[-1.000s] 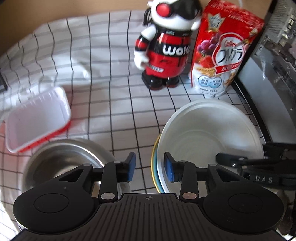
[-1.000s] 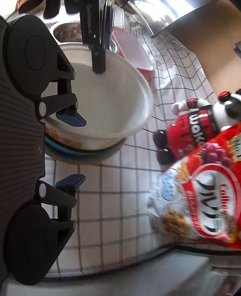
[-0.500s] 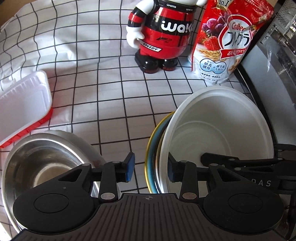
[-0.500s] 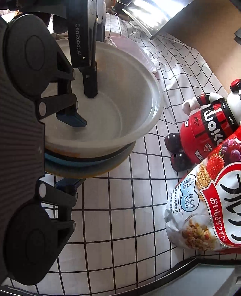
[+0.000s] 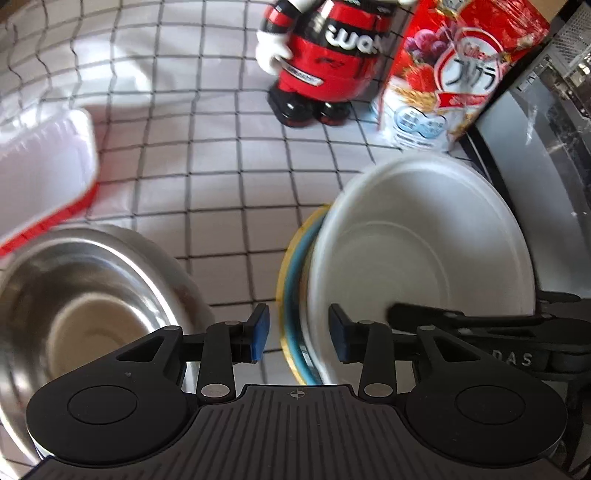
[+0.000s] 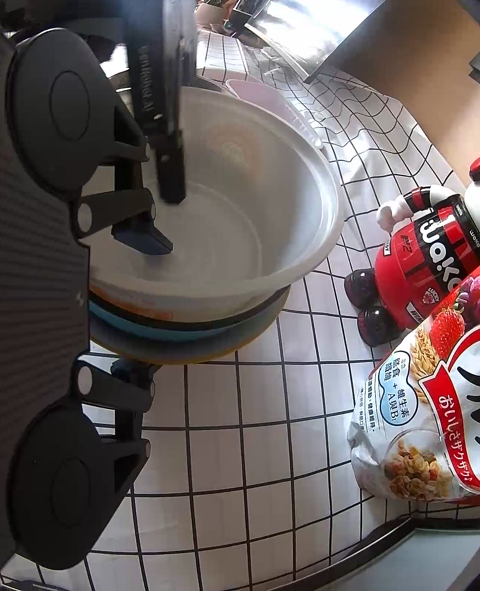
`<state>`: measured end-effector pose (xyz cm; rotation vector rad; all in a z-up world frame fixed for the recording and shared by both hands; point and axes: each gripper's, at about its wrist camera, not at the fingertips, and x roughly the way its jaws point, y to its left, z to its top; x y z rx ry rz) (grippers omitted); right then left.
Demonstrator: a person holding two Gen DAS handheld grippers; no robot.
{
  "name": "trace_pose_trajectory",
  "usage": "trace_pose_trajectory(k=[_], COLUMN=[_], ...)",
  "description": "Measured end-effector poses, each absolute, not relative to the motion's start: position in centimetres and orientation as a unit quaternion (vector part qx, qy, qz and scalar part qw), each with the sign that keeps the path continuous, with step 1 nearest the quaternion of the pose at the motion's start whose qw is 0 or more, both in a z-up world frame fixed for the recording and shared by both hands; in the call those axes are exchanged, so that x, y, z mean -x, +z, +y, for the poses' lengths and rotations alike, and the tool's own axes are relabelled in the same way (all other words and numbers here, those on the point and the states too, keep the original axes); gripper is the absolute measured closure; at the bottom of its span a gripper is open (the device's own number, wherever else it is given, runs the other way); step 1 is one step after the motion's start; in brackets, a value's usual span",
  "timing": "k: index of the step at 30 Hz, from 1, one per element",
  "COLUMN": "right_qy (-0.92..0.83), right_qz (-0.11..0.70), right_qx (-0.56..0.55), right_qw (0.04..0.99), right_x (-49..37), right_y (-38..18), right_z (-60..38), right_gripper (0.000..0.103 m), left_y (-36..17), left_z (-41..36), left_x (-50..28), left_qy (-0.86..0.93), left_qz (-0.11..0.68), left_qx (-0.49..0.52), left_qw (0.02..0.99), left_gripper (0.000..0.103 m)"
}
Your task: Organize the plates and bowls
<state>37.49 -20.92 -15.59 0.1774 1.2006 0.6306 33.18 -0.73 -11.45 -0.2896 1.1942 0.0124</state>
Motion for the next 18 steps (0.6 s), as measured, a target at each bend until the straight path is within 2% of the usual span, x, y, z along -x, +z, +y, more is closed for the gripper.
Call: trace_pose_trajectory(k=[1,3,18], right_qy=[0.291,0.289,0.293], right_qz=[0.554,0.556,0.572], right_qx=[-0.082,-0.088,-0.119], right_qw=[0.775,0.774,0.757], right_x=[-37.4,-37.4,-37.3], right_y=[-15.6,-15.7,-16.2], right_z=[-21.0,-21.3,-21.4], right_gripper=[0.048,0.048,0.048], left_y=[-11.3,-11.3,-12.2], left_z=[-0.5,0.1,-0.4], left_x=[-33.2,-33.3,-34.2], left_qy=[0.009,0.003,-0.013], left_qz=[0.559,0.566,0.579], left_qx=[0.136,0.151,0.159], left_qw=[0.818,0.81,0.8], left_gripper=[0.06,0.058,0.063])
